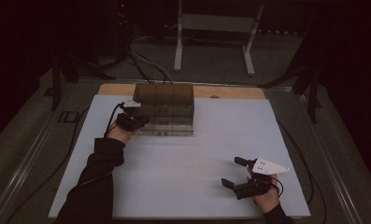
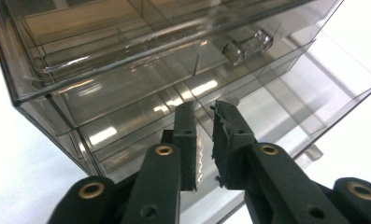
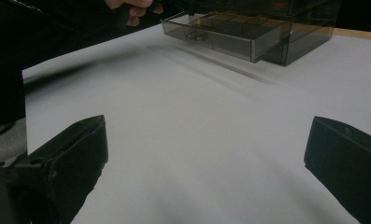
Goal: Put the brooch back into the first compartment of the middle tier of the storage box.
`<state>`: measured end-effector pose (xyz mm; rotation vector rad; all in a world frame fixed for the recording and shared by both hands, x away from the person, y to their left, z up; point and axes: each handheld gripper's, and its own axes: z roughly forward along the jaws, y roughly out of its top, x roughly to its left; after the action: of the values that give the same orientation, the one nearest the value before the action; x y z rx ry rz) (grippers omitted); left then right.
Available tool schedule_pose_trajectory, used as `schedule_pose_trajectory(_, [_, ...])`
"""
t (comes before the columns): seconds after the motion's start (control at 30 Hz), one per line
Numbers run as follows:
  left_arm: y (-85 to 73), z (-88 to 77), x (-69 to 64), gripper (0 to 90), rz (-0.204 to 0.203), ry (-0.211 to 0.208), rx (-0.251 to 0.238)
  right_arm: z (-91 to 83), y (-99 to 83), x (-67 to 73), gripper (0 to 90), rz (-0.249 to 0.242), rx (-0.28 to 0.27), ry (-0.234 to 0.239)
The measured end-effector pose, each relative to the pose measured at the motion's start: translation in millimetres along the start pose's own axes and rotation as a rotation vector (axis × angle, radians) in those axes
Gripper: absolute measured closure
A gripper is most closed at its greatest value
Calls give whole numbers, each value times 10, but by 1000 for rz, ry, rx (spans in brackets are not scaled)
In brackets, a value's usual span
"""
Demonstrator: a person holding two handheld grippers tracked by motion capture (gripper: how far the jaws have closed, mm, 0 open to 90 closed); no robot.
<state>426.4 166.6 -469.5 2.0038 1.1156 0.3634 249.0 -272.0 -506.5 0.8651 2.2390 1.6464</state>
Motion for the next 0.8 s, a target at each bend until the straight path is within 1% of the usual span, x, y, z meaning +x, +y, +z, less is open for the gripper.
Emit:
schedule_pose_trajectory(0.03, [4,-4,-7,757,11,7,4,-1,0,2,0,-1,-1,0])
schedule_pose_trajectory(0.07, [5,-10,-22,693,16,23,4,0,1,1,0,-1,0,0])
schedule_pose_trajectory(0.1, [5,-17,-39,610,22,41,2,1,1,0,0,0,0,0])
schedule_pose_trajectory(0.13, [6,-25,-50,577,14,44,2,1,1,-2,0,2,-1,0])
schedule_pose_trajectory(0.17, [7,-27,-51,534,3,31,2,0,0,-1,0,2,-1,1])
schedule_pose_trajectory(0.2, [8,-28,-57,482,5,32,6,-1,0,1,0,0,0,-1])
schedule_pose_trajectory(0.23, [9,-31,-61,459,16,45,11,-2,0,2,0,0,0,-1])
schedule_pose_trajectory(0.27, [8,-39,-60,435,17,49,12,-1,1,0,0,0,-1,-1])
schedule_pose_trajectory(0.33, [1,-57,-57,379,0,43,10,1,1,-1,0,3,-2,1])
schedule_pose_trajectory(0.37, [-2,-66,-57,363,3,40,10,1,1,1,0,1,1,0])
schedule_pose_trajectory(0.43, [-5,-86,-53,279,1,38,18,-2,1,2,0,0,0,-1])
schedule_pose_trajectory(0.47, [-9,-102,-43,266,-9,30,11,0,1,-2,0,2,-2,-1])
schedule_pose_trajectory(0.5, [-14,-119,-27,246,-28,16,2,1,0,-7,0,4,-3,-1])
schedule_pose_trajectory(0.53, [-20,-137,-10,206,-41,2,2,2,0,-6,0,3,-1,-1])
schedule_pose_trajectory(0.57, [-25,-149,-2,164,-45,-2,-3,1,1,-1,0,1,0,0])
schedule_pose_trajectory(0.63, [-29,-178,10,146,-53,-1,-10,2,2,1,0,0,0,0])
schedule_pose_trajectory(0.7, [-31,-211,17,66,-52,-24,-17,7,1,-6,0,4,-1,0])
schedule_pose_trajectory(0.73, [-28,-228,15,41,-52,-29,-23,8,0,-5,0,3,1,0])
schedule_pose_trajectory(0.8, [-14,-255,7,18,-43,-29,-30,6,1,2,0,2,0,0])
